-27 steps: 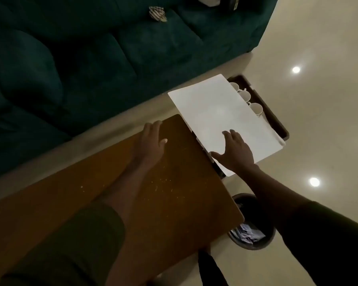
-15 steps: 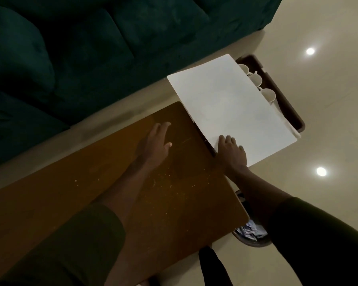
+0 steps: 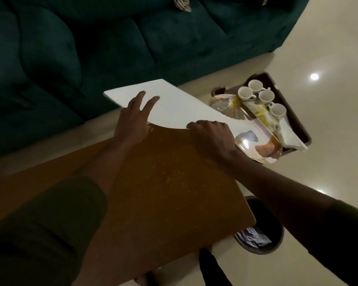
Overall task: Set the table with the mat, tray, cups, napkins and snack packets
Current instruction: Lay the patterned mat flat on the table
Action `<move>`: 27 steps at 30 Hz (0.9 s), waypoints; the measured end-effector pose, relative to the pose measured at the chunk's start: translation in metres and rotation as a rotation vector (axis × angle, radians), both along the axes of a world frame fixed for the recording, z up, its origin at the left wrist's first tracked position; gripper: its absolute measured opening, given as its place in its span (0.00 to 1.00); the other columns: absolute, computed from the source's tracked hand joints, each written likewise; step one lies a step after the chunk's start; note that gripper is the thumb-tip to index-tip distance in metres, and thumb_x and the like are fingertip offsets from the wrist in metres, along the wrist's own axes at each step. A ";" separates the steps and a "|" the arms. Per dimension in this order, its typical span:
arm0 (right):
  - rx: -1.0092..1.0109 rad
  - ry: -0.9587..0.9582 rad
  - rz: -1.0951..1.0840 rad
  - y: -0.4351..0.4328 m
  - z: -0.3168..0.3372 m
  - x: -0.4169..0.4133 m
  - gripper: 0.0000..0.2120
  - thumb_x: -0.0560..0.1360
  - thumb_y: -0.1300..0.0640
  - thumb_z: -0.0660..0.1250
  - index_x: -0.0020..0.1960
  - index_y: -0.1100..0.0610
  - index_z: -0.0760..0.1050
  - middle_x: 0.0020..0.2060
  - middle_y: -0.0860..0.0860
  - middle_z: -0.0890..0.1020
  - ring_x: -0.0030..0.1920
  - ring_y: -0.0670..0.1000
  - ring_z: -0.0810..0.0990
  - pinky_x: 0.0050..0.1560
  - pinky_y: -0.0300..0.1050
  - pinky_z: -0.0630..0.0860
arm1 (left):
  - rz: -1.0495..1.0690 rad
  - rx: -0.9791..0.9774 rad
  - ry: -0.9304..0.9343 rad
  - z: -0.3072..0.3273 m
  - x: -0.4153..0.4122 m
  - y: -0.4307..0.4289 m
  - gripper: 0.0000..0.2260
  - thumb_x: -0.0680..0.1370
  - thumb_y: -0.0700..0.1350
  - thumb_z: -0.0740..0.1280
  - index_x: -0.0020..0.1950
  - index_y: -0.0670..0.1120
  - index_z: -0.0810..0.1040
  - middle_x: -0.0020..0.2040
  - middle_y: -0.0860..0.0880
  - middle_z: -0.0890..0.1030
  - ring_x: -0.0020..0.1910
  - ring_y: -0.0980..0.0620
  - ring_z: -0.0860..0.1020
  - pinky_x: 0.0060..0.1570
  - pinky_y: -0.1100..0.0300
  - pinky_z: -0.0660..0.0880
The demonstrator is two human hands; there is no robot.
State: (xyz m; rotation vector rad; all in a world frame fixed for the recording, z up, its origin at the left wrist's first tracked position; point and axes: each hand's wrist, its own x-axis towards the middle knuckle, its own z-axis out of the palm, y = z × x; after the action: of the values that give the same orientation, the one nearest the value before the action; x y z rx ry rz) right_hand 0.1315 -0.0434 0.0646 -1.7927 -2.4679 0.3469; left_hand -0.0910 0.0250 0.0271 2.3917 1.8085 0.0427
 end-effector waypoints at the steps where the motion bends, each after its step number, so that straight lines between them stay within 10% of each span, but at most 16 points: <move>1: 0.028 0.032 0.011 -0.001 0.008 -0.014 0.11 0.80 0.59 0.58 0.59 0.57 0.76 0.46 0.53 0.83 0.43 0.52 0.82 0.44 0.45 0.76 | 0.023 0.000 0.014 0.005 -0.018 -0.005 0.32 0.73 0.43 0.73 0.75 0.52 0.65 0.79 0.44 0.55 0.77 0.41 0.57 0.71 0.41 0.62; 6: 0.104 0.167 0.018 0.003 0.034 -0.082 0.14 0.78 0.63 0.61 0.62 0.57 0.75 0.49 0.55 0.84 0.42 0.54 0.82 0.40 0.44 0.75 | 0.203 0.195 -0.063 0.021 -0.112 -0.050 0.09 0.75 0.43 0.69 0.54 0.46 0.82 0.65 0.46 0.75 0.71 0.46 0.64 0.68 0.45 0.58; 23: -0.347 0.035 0.298 -0.030 -0.061 -0.297 0.21 0.78 0.62 0.62 0.68 0.48 0.72 0.64 0.54 0.78 0.57 0.56 0.80 0.44 0.46 0.75 | 0.584 -0.097 -0.121 -0.018 -0.339 -0.222 0.13 0.75 0.31 0.60 0.49 0.46 0.79 0.52 0.44 0.82 0.54 0.41 0.78 0.60 0.46 0.72; 27: -0.423 -0.022 0.263 -0.059 -0.116 -0.315 0.18 0.79 0.58 0.63 0.67 0.46 0.72 0.69 0.52 0.73 0.65 0.55 0.74 0.62 0.55 0.74 | 0.562 -0.213 -0.141 -0.058 -0.360 -0.249 0.12 0.77 0.33 0.59 0.49 0.46 0.78 0.52 0.45 0.81 0.54 0.44 0.77 0.59 0.49 0.70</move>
State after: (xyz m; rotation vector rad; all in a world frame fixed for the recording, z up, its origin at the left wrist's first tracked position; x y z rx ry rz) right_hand -0.1837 -0.1022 -0.0517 -1.5897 -2.8140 0.9330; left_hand -0.4507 -0.2243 -0.0304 1.6398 2.2198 0.0710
